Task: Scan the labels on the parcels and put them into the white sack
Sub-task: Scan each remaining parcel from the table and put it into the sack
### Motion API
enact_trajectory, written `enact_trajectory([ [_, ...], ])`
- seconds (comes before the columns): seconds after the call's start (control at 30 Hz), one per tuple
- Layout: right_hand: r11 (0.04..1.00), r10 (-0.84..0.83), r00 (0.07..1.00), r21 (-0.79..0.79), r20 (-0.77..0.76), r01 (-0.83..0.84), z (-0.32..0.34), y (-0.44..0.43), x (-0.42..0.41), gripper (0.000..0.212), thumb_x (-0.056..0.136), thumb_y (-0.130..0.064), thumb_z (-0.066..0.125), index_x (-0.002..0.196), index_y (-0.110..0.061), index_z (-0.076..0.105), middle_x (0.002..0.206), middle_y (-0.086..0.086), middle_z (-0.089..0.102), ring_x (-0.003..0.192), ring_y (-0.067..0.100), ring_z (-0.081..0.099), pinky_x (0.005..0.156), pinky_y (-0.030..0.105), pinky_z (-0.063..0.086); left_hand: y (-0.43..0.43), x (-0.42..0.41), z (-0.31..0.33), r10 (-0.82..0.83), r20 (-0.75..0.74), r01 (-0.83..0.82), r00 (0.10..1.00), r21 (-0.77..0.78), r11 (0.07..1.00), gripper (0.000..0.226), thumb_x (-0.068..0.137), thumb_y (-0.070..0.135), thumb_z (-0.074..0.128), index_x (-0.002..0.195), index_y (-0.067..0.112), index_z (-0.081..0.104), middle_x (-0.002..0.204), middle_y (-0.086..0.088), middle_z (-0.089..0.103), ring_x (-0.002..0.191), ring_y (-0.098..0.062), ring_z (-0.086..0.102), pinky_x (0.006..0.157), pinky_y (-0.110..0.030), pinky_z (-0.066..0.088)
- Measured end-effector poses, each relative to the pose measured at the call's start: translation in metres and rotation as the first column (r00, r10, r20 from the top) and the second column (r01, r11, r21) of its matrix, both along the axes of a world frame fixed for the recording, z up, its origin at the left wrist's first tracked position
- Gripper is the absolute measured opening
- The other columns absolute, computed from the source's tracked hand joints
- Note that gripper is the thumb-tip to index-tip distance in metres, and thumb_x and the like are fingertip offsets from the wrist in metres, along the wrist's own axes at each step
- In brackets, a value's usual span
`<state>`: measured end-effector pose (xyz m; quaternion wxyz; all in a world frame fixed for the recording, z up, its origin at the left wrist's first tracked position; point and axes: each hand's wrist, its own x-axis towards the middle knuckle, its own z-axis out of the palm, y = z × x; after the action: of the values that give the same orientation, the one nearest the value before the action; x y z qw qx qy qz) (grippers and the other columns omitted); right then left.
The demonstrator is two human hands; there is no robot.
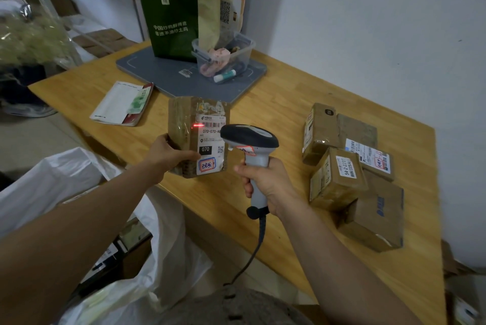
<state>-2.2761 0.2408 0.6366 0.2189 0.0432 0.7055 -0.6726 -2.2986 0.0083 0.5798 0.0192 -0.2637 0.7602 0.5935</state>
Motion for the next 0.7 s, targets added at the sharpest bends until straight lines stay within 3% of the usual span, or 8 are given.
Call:
enact_trajectory([
  [0.2, 1.000, 0.006, 1.000, -0.005, 0.001, -0.006, -0.001, -0.002, 0.000, 0.013, 0.081, -0.005, 0.073, 0.079, -0.010, 0.060, 0.049, -0.002, 0.054, 0.039, 0.012, 0.046, 0.042, 0.024, 0.042, -0.001, 0.002, 0.000, 0.024, 0.015, -0.024, 1.000, -0.010, 1.000, 0.077, 0.058, 0.018, 0.089, 0.125, 0.010, 0.051, 0.111, -0.005, 0.063, 0.101, -0.023, 0.061, 0.077, -0.035, 0.054],
  [0.3, 1.000, 0.016, 1.000, -0.007, -0.006, -0.016, -0.002, -0.004, 0.000, 0.013, 0.080, -0.008, 0.074, 0.084, -0.009, 0.062, 0.050, -0.002, 0.057, 0.041, 0.011, 0.049, 0.044, 0.025, 0.044, -0.003, 0.004, -0.001, 0.036, 0.024, -0.035, 0.999, -0.016, 0.999, 0.075, 0.059, 0.021, 0.089, 0.123, 0.011, 0.051, 0.112, -0.006, 0.063, 0.098, -0.021, 0.061, 0.071, -0.031, 0.054],
  [0.4, 0.999, 0.019, 1.000, -0.034, 0.017, -0.019, -0.001, -0.009, -0.001, 0.018, 0.080, -0.008, 0.075, 0.088, -0.006, 0.060, 0.052, -0.001, 0.058, 0.042, 0.011, 0.050, 0.044, 0.025, 0.044, -0.009, 0.009, 0.000, 0.160, 0.057, -0.166, 0.985, 0.126, 0.978, 0.090, 0.064, 0.027, 0.087, 0.137, 0.008, 0.038, 0.117, -0.009, 0.059, 0.099, -0.024, 0.062, 0.077, -0.040, 0.056],
  [0.47, 0.999, 0.028, 0.999, -0.043, 0.040, -0.027, -0.002, -0.017, -0.003, 0.020, 0.080, -0.008, 0.075, 0.091, -0.004, 0.059, 0.052, 0.000, 0.058, 0.041, 0.012, 0.050, 0.043, 0.025, 0.043, -0.020, 0.019, 0.001, 0.305, 0.074, -0.314, 0.949, 0.266, 0.912, 0.089, 0.071, 0.036, 0.081, 0.142, 0.010, 0.034, 0.118, -0.009, 0.059, 0.094, -0.021, 0.061, 0.066, -0.036, 0.053],
  [0.53, 0.997, 0.060, 0.996, -0.041, 0.061, -0.057, -0.003, -0.030, -0.003, 0.020, 0.080, -0.007, 0.075, 0.093, -0.004, 0.059, 0.052, 0.002, 0.057, 0.041, 0.013, 0.049, 0.043, 0.025, 0.043, -0.039, 0.034, 0.000, 0.439, 0.098, -0.445, 0.893, 0.339, 0.829, 0.073, 0.076, 0.046, 0.074, 0.135, 0.013, 0.045, 0.118, -0.008, 0.063, 0.094, -0.022, 0.063, 0.061, -0.033, 0.051],
  [0.6, 0.993, 0.109, 0.991, -0.046, 0.082, -0.106, -0.007, -0.046, -0.002, 0.018, 0.080, -0.006, 0.074, 0.090, -0.004, 0.059, 0.054, 0.004, 0.056, 0.041, 0.014, 0.048, 0.043, 0.026, 0.043, -0.065, 0.055, -0.003, 0.565, 0.130, -0.567, 0.815, 0.377, 0.732, 0.061, 0.077, 0.052, 0.069, 0.124, 0.015, 0.055, 0.111, -0.007, 0.067, 0.091, -0.021, 0.065, 0.060, -0.031, 0.050],
  [0.7, 0.981, 0.194, 0.974, -0.052, 0.113, -0.189, -0.017, -0.075, 0.004, 0.015, 0.080, -0.006, 0.074, 0.087, -0.006, 0.060, 0.054, 0.004, 0.056, 0.042, 0.015, 0.048, 0.044, 0.026, 0.042, -0.105, 0.095, -0.011, 0.687, 0.229, -0.717, 0.690, 0.343, 0.607, 0.054, 0.078, 0.054, 0.067, 0.113, 0.016, 0.054, 0.099, -0.006, 0.065, 0.083, -0.022, 0.063, 0.058, -0.032, 0.047],
])
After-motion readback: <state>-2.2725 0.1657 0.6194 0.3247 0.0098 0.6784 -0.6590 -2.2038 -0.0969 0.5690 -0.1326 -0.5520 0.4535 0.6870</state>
